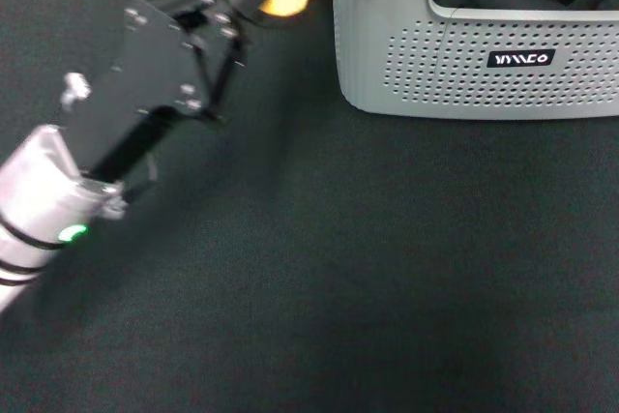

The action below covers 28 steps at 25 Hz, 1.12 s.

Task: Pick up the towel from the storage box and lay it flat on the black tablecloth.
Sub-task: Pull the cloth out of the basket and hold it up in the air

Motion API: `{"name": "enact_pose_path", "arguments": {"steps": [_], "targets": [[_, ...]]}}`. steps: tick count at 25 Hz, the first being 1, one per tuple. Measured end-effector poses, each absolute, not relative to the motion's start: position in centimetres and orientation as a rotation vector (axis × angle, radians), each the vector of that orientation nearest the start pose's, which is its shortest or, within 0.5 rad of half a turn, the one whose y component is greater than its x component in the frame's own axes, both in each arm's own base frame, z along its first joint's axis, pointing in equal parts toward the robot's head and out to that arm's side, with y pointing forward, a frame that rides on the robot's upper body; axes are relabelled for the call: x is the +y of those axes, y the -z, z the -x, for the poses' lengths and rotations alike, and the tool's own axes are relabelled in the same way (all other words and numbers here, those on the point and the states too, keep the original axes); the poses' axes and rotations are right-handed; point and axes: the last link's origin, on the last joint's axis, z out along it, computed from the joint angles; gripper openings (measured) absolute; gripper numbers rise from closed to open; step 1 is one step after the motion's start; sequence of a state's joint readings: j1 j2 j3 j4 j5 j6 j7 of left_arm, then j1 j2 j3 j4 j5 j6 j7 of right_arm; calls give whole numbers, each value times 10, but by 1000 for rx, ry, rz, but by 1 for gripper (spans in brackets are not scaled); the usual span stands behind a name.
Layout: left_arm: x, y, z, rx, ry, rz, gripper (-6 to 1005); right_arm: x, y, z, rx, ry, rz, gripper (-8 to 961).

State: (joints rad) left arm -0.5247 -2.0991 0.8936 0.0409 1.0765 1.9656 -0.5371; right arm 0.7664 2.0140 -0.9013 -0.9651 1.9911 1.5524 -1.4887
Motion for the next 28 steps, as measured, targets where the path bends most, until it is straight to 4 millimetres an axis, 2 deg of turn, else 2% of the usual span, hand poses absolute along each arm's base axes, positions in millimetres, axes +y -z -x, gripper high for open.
{"name": "enact_pose_path", "arguments": {"steps": [6,12,21,28], "targets": [[271,-36,225,0,1718,1875,27,387,-115,-75,152,-1651,2452,3],[277,-61,218,10,1823,1880,26,388,-98,-103,328,-1663,2445,6],[280,-75,202,61,1938,1866,26,382,-62,-114,453,-1641,2548,26],[281,-78,196,73,1971,1884,25,383,-41,-121,571,-1555,2611,40]]}}
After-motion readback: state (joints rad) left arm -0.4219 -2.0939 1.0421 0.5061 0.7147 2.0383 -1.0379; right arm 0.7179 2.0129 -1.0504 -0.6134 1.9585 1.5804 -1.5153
